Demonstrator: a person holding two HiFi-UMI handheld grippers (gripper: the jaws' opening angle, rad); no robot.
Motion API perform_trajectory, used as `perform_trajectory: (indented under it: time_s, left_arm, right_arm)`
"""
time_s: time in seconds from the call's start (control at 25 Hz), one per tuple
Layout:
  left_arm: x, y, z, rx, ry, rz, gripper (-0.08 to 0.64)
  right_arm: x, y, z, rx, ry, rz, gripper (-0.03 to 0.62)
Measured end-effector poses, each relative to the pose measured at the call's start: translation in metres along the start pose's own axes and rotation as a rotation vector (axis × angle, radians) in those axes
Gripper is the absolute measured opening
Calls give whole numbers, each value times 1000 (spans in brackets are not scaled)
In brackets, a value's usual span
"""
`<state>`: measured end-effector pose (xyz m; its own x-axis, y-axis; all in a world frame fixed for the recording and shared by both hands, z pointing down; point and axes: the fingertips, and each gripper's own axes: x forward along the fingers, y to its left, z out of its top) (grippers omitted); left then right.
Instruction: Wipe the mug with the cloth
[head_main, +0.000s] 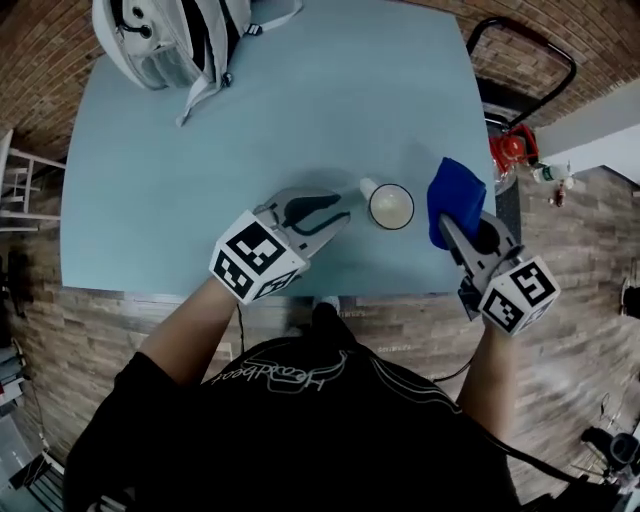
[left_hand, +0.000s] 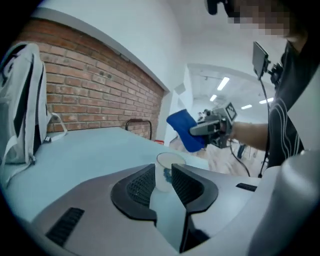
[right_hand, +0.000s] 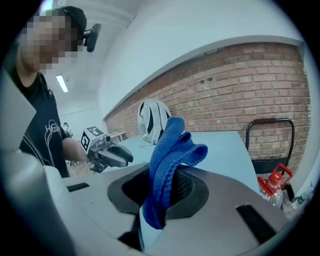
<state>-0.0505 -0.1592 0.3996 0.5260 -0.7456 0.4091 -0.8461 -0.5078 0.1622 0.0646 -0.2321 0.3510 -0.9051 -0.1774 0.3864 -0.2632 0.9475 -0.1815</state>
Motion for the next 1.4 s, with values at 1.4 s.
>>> perform_trajectory:
  time_s: [1.4]
  left_arm:
    - [-207, -220, 13, -51, -170, -85, 9]
  right_arm:
    - [-116, 323, -31, 113, -194, -7, 60]
